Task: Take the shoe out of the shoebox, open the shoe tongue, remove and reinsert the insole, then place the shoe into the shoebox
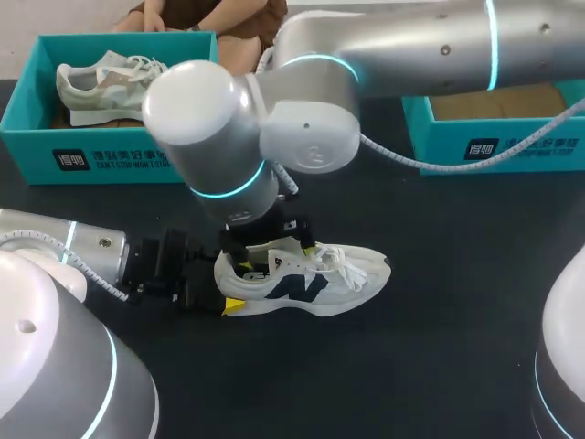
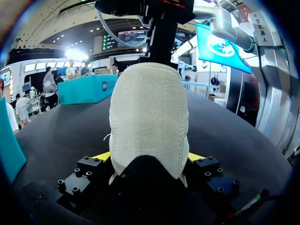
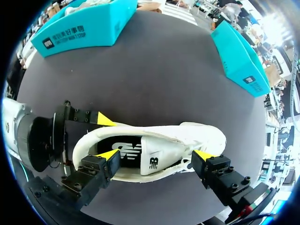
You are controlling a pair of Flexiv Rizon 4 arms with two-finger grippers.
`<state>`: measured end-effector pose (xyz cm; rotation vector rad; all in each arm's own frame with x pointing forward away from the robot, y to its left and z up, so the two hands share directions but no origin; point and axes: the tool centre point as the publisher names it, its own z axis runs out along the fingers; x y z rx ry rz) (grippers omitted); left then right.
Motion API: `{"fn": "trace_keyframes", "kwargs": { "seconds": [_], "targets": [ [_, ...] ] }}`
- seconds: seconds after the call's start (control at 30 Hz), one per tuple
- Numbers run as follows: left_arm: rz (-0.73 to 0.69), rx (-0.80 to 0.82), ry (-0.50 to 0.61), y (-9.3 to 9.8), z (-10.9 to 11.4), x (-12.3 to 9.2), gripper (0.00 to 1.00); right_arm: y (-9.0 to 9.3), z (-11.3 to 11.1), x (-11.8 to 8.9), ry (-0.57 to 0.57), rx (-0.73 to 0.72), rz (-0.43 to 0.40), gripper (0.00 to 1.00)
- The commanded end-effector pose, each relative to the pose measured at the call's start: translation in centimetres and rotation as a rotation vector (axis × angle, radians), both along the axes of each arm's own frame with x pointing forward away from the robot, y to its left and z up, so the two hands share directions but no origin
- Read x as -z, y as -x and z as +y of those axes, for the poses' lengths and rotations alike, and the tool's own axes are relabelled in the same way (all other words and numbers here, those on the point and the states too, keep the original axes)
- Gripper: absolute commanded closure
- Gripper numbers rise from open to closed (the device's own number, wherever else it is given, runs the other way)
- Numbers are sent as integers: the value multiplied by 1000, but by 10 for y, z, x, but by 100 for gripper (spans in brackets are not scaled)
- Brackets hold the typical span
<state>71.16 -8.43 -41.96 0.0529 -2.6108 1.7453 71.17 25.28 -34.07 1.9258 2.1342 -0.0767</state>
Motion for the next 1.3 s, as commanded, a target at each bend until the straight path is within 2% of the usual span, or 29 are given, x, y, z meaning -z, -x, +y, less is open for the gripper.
{"fn": "trace_keyframes", "kwargs": {
  "seconds": [0.03, 0.27, 0.5, 0.73, 0.83, 0.87, 0.9, 0.93, 1.0, 1.1, 1.13, 1.27, 1.3],
  "targets": [
    [1, 0, -3, 2, -3, 6, 100, 7, 7, 9, 88, 210, -68, 0],
    [1, 0, -3, 2, -3, 6, 100, 5, 0, 10, 149, 229, -69, 0],
    [1, 0, -3, 2, -3, 6, 100, 7, -18, 12, 183, 272, -68, 0],
    [1, 0, -3, 2, -3, 6, 100, 6, -37, 6, 194, 308, -83, 0],
    [1, 0, -3, 2, -3, 6, 100, 6, -43, -4, 199, 326, -101, 2],
    [1, 0, -3, 2, -3, 6, 100, 6, -44, -8, 197, 334, -109, 24],
    [1, 0, -3, 2, -3, 6, 100, 6, -45, -10, 196, 334, -104, 40],
    [1, 0, -3, 2, -3, 6, 100, 6, -46, -12, 195, 338, -109, 52],
    [1, 0, -3, 2, -3, 6, 100, 6, -47, -15, 184, 343, -112, 60],
    [1, 0, -3, 2, -3, 6, 100, 6, -48, -19, 161, 349, -125, 80],
    [1, 0, -3, 2, -3, 6, 100, 6, -48, -20, 148, 355, -131, 98],
    [1, 0, -3, 2, -3, 6, 100, 6, -48, -23, 95, 356, -123, 100],
    [1, 0, -3, 2, -3, 6, 100, 6, -48, -23, 50, 364, -134, 100]
  ]
}}
